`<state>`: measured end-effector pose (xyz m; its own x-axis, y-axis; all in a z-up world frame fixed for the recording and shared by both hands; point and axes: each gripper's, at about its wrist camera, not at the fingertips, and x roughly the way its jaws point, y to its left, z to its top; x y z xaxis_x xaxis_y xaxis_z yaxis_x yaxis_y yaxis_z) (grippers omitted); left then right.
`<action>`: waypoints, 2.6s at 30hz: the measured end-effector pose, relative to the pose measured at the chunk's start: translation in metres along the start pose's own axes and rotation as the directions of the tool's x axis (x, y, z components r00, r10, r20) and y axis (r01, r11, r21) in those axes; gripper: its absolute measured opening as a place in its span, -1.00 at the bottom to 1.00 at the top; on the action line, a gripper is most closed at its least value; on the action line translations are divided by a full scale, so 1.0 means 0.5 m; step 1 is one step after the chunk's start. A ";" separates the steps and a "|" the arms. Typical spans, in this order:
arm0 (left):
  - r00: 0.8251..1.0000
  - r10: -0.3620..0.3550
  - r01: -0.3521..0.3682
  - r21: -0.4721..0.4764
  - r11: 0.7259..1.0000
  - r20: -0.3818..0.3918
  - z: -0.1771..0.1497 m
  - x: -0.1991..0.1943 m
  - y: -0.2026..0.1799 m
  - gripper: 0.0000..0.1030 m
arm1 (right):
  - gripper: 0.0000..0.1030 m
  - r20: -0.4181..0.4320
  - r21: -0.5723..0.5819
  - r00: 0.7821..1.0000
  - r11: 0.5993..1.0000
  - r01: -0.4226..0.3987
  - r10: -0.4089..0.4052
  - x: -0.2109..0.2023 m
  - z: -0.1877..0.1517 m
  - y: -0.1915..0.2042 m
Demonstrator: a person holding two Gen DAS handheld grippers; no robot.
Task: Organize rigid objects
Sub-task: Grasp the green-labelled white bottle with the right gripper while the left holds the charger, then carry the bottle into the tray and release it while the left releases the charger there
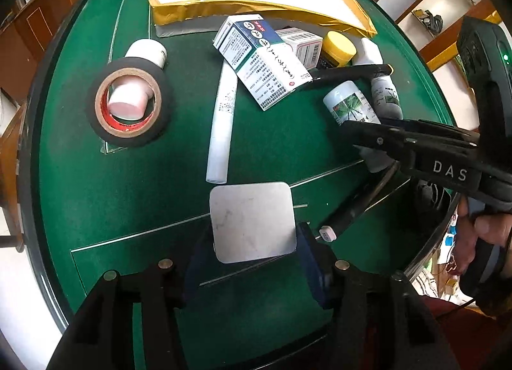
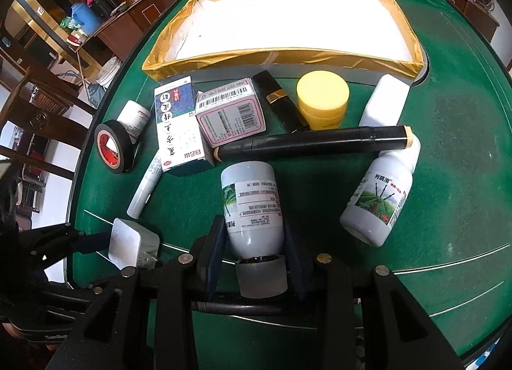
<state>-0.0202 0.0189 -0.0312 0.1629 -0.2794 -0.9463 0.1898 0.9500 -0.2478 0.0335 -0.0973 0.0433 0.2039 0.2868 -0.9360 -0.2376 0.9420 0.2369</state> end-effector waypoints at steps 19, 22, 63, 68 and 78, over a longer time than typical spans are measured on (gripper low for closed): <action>1.000 0.001 -0.001 -0.055 0.999 0.000 0.016 -0.015 -0.016 0.05 | -0.33 0.019 0.007 1.000 1.000 -0.014 0.014 -0.003 -0.002 0.000; 1.000 -0.010 0.011 -0.060 0.998 0.022 0.021 -0.035 -0.014 0.05 | -0.33 0.023 0.009 1.000 1.000 -0.015 0.015 -0.006 -0.002 0.000; 0.976 0.043 -0.005 -0.175 0.985 0.215 0.364 -0.085 0.044 0.05 | -0.33 0.178 -0.046 0.984 0.999 -0.015 0.023 -0.078 0.227 -0.050; 0.977 0.084 -0.046 -0.186 0.981 0.197 0.398 -0.048 0.050 0.05 | -0.33 0.165 -0.062 0.986 0.998 -0.017 0.027 -0.046 0.268 -0.053; 0.978 0.163 -0.139 -0.181 0.974 0.126 0.411 0.032 0.061 0.05 | -0.33 0.088 -0.061 0.996 0.998 -0.002 0.008 0.035 0.324 -0.078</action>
<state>0.1872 0.0150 -0.0112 0.3127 -0.1357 -0.9401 -0.0133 0.9890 -0.1472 0.2003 -0.1009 0.0596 0.2844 0.3081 -0.9078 -0.2959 0.9289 0.2226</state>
